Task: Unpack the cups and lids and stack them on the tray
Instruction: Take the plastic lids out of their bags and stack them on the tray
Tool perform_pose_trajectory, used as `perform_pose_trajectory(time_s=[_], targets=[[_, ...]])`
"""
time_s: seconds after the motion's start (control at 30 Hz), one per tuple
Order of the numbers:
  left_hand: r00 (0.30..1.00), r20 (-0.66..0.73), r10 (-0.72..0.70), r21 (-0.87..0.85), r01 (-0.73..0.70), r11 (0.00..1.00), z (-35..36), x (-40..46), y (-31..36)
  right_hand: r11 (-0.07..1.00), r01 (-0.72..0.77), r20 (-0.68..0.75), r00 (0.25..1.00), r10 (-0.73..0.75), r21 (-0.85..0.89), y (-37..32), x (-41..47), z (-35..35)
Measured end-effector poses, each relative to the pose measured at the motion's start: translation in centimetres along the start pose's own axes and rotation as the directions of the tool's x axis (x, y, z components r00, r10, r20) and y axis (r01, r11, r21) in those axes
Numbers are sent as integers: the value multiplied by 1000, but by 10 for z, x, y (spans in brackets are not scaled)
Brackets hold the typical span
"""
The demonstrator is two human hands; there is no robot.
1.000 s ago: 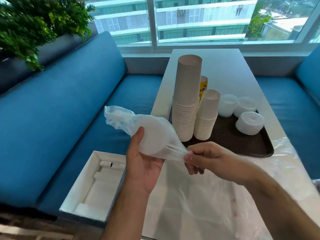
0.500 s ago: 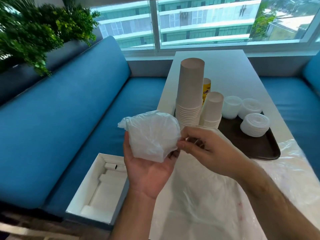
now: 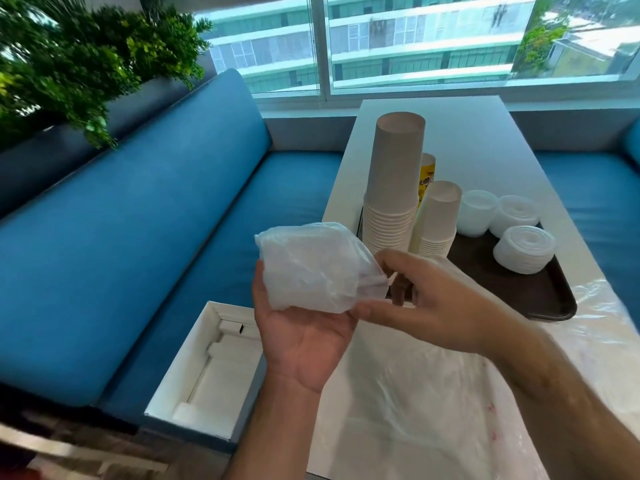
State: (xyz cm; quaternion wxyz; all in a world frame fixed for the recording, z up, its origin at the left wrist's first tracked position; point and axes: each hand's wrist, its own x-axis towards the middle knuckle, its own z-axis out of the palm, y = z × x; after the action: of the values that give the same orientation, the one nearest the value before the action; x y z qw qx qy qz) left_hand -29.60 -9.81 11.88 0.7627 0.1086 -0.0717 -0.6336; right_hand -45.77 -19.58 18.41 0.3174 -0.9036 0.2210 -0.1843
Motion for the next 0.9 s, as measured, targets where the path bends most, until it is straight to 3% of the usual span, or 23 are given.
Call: perform_pose_trajectory(time_s=[0.17,0.57,0.7,0.83,0.9], targets=[[994,-88,69,56,-64,996,5,2,1,990,95,-62,993,-102,-101,-9,4,6],[980,-167,105,25,-102,994,10,0,8,988,156,-58,986,-154,23,-22,-2,3],[967,-219,133,136,-104,985,15,-2,10,998,59,-43,997,-60,-32,-23,-4,-1],[937,-273,218,335,-120,935,23,-6,8,996,-91,-210,974,89,0,-26,-3,-8],[929,-293,228,406,-95,909,24,-8,4,987,-140,-155,980,127,-73,-36,0,-2]])
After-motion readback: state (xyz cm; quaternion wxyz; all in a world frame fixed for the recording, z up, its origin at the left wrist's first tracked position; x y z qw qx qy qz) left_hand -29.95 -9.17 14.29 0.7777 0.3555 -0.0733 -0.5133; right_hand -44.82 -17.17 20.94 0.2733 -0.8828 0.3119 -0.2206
